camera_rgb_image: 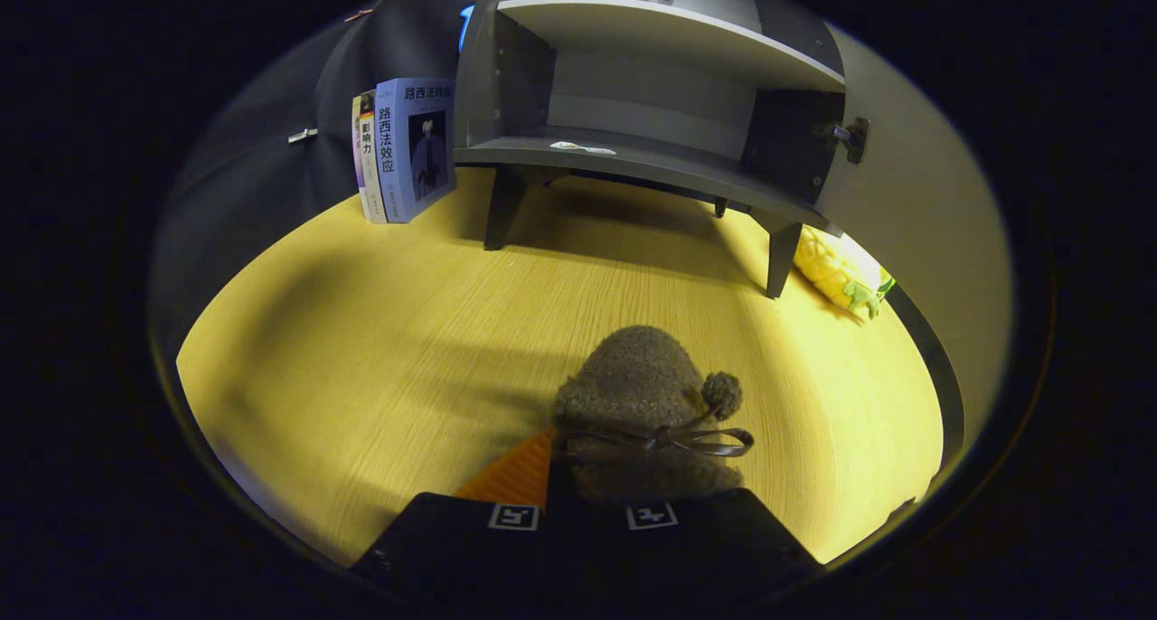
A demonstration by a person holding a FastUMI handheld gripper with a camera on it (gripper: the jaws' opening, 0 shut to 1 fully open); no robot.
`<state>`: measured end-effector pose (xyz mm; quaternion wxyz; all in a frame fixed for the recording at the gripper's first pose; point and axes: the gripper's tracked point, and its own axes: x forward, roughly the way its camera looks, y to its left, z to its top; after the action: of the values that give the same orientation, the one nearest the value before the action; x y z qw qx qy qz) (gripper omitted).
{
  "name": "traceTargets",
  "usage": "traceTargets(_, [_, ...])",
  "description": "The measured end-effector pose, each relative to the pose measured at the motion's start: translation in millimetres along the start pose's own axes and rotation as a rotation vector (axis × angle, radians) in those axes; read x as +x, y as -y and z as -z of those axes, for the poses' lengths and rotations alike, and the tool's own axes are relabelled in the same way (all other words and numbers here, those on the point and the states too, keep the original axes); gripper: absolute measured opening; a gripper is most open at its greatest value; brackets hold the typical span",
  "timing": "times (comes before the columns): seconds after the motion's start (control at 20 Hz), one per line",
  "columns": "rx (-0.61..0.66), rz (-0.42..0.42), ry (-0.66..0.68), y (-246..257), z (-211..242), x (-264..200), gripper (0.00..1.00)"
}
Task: Open the shoe cabinet door, grab the shoes and put them into the shoe cabinet, then close the shoe cabinet door.
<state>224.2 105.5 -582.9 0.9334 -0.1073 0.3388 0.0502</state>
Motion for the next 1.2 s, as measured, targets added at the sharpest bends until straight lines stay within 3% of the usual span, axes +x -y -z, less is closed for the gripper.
traceTargets(0.15, [0.000,-0.002,0.027,0.5,-6.6,-10.0,0.20])
traceTargets(0.2, [0.004,-0.006,0.009,0.0,-0.1,-0.5,0.07])
traceTargets(0.65, [0.022,-0.025,-0.024,6.4,-17.1,-32.2,0.05])
traceTargets(0.9, [0.035,0.022,0.055,23.3,-98.2,-84.9,0.05])
traceTargets(1.2, [0.088,0.018,0.177,34.4,-206.4,-137.3,0.05])
